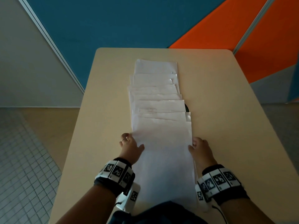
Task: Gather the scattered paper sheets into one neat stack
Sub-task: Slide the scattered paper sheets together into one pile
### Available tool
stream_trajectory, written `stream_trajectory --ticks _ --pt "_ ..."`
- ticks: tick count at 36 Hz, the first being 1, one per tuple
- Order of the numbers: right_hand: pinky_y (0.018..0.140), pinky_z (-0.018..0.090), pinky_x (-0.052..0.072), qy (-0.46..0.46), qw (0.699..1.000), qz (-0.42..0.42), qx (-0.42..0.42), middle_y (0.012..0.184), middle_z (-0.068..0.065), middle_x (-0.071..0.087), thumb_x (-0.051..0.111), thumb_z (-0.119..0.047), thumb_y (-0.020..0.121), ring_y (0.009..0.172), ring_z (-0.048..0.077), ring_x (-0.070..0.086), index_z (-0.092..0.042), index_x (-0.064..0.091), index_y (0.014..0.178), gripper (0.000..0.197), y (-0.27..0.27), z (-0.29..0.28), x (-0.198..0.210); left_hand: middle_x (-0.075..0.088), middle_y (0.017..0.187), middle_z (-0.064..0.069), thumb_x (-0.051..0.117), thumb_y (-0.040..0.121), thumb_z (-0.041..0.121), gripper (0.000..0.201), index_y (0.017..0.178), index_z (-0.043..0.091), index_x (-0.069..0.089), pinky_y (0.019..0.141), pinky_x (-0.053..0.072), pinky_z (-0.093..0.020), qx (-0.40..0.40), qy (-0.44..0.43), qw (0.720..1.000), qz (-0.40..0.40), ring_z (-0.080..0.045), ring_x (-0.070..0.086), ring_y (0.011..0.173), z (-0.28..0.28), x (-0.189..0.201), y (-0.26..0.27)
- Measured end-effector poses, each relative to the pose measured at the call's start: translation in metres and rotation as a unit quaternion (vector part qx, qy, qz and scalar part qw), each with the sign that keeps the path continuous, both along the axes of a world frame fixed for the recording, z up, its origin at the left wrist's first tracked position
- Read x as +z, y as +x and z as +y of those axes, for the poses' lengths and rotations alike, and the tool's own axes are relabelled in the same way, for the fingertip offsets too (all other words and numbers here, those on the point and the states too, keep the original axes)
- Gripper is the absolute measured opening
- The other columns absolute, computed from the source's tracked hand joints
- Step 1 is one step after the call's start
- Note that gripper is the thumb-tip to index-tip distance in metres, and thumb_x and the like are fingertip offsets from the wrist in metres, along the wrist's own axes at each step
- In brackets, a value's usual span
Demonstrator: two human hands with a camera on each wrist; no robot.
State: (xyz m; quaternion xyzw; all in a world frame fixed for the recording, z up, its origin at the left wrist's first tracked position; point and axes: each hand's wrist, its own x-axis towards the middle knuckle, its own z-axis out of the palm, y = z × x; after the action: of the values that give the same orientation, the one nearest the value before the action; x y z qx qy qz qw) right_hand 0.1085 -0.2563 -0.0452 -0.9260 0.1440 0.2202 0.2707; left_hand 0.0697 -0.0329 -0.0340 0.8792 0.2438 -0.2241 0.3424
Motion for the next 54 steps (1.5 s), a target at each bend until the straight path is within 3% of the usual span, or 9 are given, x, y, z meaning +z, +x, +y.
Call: stream_trajectory --ticks 8,15,32,35,39,43,45,48,54 --pt "0.093 0.022 0.040 0.051 0.997 -0.024 0.047 0.134 0.017 0.046 0.058 -0.005 0.087 0.120 0.026 0.055 -0.005 0.045 0.136 0.050 -0.002 -0.007 0.000 0.018 0.144 -0.022 0.059 0.087 0.017 0.064 0.137 -0.006 0.028 0.113 0.030 -0.037 0.023 -0.046 0.999 -0.009 -0.040 0.034 0.131 0.003 0.000 0.001" --pt "0.102 0.041 0.040 -0.010 0.998 -0.047 0.031 0.129 0.026 0.045 0.059 -0.014 0.087 0.119 0.039 0.047 0.004 0.048 0.126 0.045 0.006 -0.013 -0.003 0.025 0.141 -0.024 0.061 0.086 0.016 0.058 0.133 -0.006 0.034 0.111 0.029 -0.037 0.070 -0.057 0.995 -0.036 -0.037 0.032 0.131 0.013 0.001 0.021" --pt "0.101 0.038 0.040 -0.010 0.990 -0.077 0.119 0.131 0.021 0.046 0.060 -0.017 0.087 0.120 0.034 0.047 -0.003 0.046 0.132 0.050 0.056 -0.001 -0.014 0.037 0.136 -0.024 0.061 0.086 0.024 0.061 0.134 -0.002 0.035 0.109 0.033 -0.039 0.067 -0.036 0.997 -0.034 -0.035 0.038 0.126 0.024 -0.009 0.078" --pt "0.098 0.042 0.042 -0.015 0.960 -0.180 0.213 0.132 0.017 0.045 0.071 -0.023 0.077 0.117 0.034 0.044 -0.008 0.043 0.134 0.065 0.034 0.003 0.000 0.036 0.136 -0.025 0.061 0.086 0.026 0.062 0.134 -0.004 0.035 0.110 0.032 -0.041 0.053 -0.006 0.997 -0.047 -0.038 0.039 0.126 0.029 -0.007 0.085" --pt "0.101 0.037 0.032 0.007 0.852 -0.231 0.470 0.129 0.004 0.042 0.061 -0.052 0.066 0.117 0.020 0.041 -0.020 0.041 0.135 0.079 -0.036 0.009 -0.002 0.034 0.137 -0.026 0.061 0.086 0.027 0.065 0.134 -0.005 0.032 0.109 0.032 -0.043 0.017 0.031 0.998 -0.055 -0.041 0.039 0.126 0.036 -0.004 0.097" --pt "0.095 0.047 0.049 -0.052 0.765 -0.215 0.604 0.120 0.000 0.044 0.041 -0.057 0.081 0.109 0.016 0.047 -0.029 0.049 0.126 0.054 -0.090 0.009 -0.028 0.034 0.137 -0.028 0.061 0.086 0.027 0.066 0.134 -0.007 0.032 0.109 0.033 -0.045 -0.004 0.045 0.998 -0.053 -0.042 0.039 0.126 0.035 -0.004 0.109" --pt "0.094 0.050 0.047 -0.066 0.753 -0.217 0.617 0.118 0.001 0.045 0.028 -0.051 0.089 0.105 0.017 0.047 -0.031 0.051 0.121 0.044 -0.102 0.009 -0.039 0.034 0.137 -0.028 0.060 0.087 0.027 0.065 0.134 -0.008 0.031 0.110 0.032 -0.044 -0.012 0.049 0.997 -0.051 -0.042 0.038 0.127 0.034 -0.004 0.113" --pt "0.097 0.051 0.039 -0.064 0.746 -0.225 0.624 0.118 0.000 0.045 0.044 -0.060 0.073 0.105 0.017 0.045 -0.031 0.052 0.117 0.054 -0.101 0.014 -0.039 0.034 0.137 -0.029 0.059 0.087 0.027 0.065 0.134 -0.008 0.032 0.111 0.033 -0.043 -0.016 0.049 0.998 -0.045 -0.040 0.038 0.128 0.034 -0.006 0.117" --pt "0.098 0.042 0.026 -0.015 0.794 -0.238 0.559 0.107 -0.003 0.047 0.055 -0.046 0.057 0.096 0.015 0.045 -0.029 0.055 0.105 0.051 -0.077 0.022 -0.026 0.035 0.137 -0.030 0.059 0.087 0.026 0.063 0.133 -0.010 0.033 0.110 0.034 -0.043 -0.015 0.056 0.997 -0.045 -0.039 0.036 0.130 0.035 -0.010 0.121"
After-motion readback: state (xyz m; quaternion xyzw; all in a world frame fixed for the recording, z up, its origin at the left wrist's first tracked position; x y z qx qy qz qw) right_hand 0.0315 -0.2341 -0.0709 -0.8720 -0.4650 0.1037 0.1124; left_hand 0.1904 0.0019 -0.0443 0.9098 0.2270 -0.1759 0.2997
